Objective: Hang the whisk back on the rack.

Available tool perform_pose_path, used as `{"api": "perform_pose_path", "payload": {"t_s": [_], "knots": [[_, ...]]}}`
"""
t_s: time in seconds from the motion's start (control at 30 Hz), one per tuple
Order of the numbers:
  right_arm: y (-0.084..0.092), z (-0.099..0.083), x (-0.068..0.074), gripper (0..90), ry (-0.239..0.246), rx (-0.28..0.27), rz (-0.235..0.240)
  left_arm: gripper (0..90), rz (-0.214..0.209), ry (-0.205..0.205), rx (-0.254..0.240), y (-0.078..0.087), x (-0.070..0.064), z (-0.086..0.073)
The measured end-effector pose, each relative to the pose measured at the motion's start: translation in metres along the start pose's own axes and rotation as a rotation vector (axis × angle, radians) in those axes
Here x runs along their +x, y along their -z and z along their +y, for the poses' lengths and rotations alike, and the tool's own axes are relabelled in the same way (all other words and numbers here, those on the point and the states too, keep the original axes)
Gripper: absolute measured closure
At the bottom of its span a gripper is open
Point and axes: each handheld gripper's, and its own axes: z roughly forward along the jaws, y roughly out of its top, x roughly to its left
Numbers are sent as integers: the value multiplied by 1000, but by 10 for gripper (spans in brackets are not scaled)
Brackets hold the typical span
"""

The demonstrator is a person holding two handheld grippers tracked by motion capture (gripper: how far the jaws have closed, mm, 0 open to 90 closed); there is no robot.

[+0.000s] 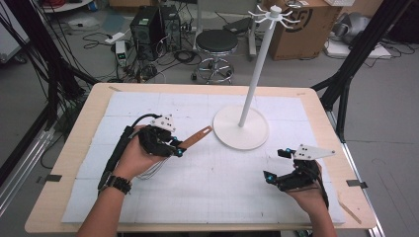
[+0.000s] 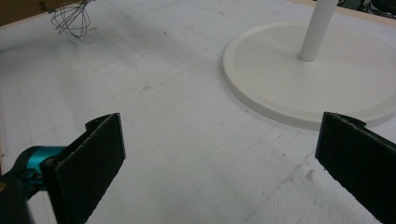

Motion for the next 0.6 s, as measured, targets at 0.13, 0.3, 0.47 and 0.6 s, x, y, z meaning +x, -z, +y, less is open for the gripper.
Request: {"api": "perform_pose_path", "payload": {"t_s": [0.13, 0.3, 0.47, 0.6], "knots": [[0, 0, 0, 5, 0, -2, 2, 715, -3, -14, -55, 9, -3, 11], [-1, 1, 1, 4, 1, -5, 7, 715, -22, -6, -113, 16, -3, 22], [-1, 1, 1, 4, 4, -5, 6, 714, -32, -17, -138, 20, -3, 36], [1, 1, 0, 4, 4, -15, 4, 715, -54, -10, -178, 24, 0, 50]]}}
